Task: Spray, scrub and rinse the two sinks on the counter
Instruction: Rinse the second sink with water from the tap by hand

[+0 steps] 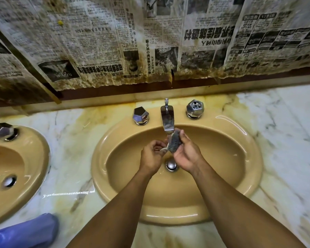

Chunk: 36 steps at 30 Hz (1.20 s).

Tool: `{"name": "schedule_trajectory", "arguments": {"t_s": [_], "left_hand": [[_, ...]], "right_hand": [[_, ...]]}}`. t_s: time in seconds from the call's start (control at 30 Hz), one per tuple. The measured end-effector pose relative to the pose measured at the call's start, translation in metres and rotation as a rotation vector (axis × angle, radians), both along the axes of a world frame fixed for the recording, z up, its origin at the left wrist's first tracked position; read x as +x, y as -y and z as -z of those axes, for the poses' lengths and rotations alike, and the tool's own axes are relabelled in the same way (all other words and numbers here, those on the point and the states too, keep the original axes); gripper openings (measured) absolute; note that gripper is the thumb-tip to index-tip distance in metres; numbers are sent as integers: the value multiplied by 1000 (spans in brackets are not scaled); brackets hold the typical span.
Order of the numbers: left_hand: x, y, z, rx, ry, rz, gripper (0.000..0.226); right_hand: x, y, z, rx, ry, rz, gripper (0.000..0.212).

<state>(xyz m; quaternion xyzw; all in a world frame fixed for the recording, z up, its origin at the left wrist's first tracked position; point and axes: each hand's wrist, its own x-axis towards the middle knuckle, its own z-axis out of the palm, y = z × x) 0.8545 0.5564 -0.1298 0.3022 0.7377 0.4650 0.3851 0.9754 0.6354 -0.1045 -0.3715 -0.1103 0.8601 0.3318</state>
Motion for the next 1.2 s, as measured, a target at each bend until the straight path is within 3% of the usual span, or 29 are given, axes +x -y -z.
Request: {"name": "schedule_trajectory", "arguments": {"t_s": [0.13, 0.27, 0.4, 0.53, 0.8, 1.03, 1.2], "left_hand": [[-6, -2, 4, -10, -17, -87, 16], [-5, -1, 2, -13, -4, -91, 17], [-5, 11, 2, -28, -34, 11, 23], [-8, 20, -3, -48, -154, 81, 30], [-28, 56, -38, -1, -447, 160, 16], [-78, 147, -84, 103, -691, -102, 15], [-116, 205, -86, -207, -628, -449, 22]], "right_hand": [[-7, 0, -6, 18, -53, -36, 26], [-12, 0, -10, 129, 8, -114, 48], [-3, 5, -10, 83, 70, -107, 36], [-1, 18, -12, 99, 104, -120, 24], [-10, 14, -20, -155, -10, -78, 42], [-28, 19, -45, -230, 62, 5, 33], [-36, 15, -53, -246, 88, 80, 20]]}}
